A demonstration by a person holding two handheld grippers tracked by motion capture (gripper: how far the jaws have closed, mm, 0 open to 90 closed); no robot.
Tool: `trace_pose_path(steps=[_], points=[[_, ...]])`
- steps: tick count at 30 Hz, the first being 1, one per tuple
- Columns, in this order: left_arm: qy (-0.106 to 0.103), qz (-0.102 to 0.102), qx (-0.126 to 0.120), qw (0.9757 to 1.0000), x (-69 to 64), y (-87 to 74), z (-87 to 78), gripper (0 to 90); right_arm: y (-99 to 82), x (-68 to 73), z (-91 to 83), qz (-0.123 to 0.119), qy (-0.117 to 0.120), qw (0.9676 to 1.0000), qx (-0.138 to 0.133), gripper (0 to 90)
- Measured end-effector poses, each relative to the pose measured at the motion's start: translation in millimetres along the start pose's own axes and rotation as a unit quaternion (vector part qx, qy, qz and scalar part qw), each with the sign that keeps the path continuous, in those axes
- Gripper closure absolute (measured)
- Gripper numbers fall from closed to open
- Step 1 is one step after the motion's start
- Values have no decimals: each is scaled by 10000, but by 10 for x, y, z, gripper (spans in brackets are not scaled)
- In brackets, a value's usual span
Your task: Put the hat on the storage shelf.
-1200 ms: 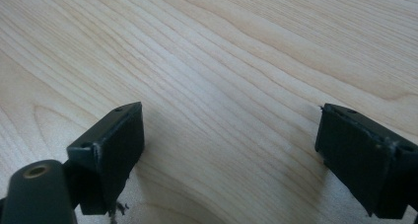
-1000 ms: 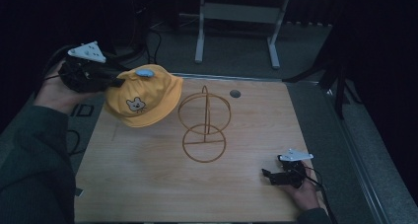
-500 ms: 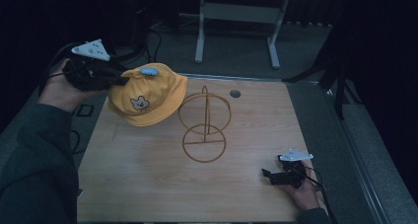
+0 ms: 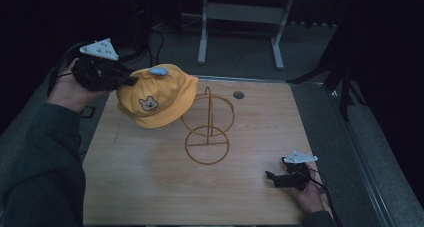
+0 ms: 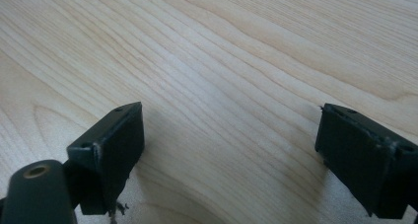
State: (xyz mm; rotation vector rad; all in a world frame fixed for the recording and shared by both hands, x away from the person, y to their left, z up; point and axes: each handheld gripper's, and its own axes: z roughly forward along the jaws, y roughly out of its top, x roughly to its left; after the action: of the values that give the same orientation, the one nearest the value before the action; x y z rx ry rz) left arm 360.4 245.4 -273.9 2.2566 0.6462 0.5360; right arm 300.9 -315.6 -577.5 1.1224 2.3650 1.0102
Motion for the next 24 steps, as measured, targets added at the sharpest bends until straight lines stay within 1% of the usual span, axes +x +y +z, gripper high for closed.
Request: trace_pose_path(steps=[7, 16, 18, 24], points=[[-55, 19, 0, 10000, -17, 25, 37, 847, 0, 0, 0, 0, 0, 10000, -1, 112], [-114, 34, -78, 9999, -42, 78, 88, 845, 0, 0, 0, 1, 0, 10000, 0, 112], [-128, 75, -27, 9999, -48, 103, 98, 845, 0, 0, 0, 0, 1, 10000, 0, 112], [-148, 180, -7, 9997, -83, 196, 100, 845, 0, 0, 0, 3, 0, 10000, -1, 112]])
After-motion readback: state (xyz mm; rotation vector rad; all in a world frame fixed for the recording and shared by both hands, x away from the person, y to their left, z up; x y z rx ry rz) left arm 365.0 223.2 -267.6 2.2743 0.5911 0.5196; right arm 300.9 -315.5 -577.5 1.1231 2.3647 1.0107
